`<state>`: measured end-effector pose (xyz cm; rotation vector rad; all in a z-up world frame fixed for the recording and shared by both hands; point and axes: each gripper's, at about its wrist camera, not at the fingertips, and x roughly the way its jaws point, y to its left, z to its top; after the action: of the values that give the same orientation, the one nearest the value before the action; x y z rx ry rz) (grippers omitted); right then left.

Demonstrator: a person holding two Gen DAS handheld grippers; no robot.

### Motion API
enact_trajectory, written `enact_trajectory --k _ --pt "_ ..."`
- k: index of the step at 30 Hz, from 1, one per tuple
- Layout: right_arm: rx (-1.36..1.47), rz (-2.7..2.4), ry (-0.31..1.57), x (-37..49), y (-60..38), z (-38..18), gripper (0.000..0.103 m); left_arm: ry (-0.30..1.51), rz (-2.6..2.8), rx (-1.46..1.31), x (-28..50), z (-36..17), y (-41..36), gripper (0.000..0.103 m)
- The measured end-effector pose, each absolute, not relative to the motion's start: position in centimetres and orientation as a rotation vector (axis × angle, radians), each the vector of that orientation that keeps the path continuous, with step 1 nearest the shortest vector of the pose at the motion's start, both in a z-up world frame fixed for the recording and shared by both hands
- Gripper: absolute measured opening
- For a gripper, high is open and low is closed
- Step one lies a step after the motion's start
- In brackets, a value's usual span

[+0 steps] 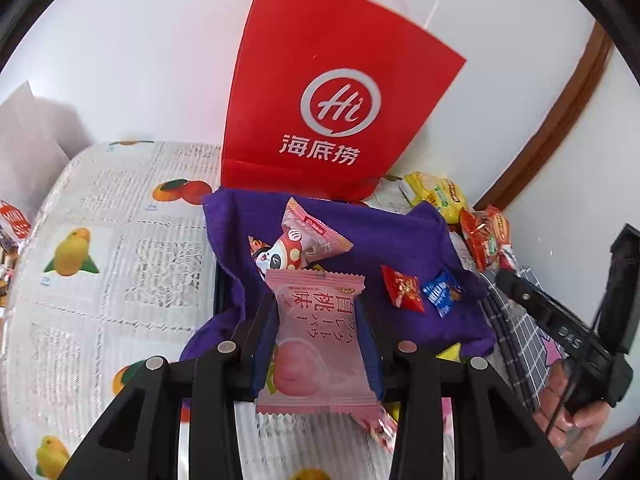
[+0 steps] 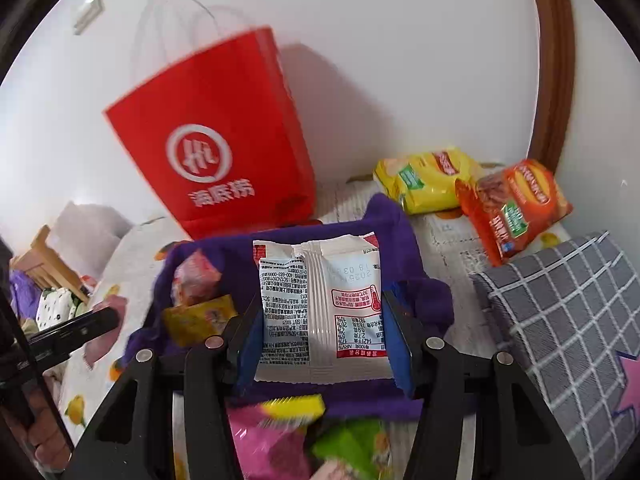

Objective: Organize snacks
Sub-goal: 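Carry the pink candy with the left tool while the right tool carries the white packet to the towel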

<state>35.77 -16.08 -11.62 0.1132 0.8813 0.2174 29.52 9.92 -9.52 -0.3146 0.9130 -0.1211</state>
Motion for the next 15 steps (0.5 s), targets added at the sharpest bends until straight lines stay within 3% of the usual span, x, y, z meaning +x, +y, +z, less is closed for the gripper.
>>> enact_trajectory --k 15 --pt "0.146 0.255 0.924 37.3 -16.5 -17.0 0.053 0.941 -0.079 -0.372 30.8 -13.8 9.9 0.036"
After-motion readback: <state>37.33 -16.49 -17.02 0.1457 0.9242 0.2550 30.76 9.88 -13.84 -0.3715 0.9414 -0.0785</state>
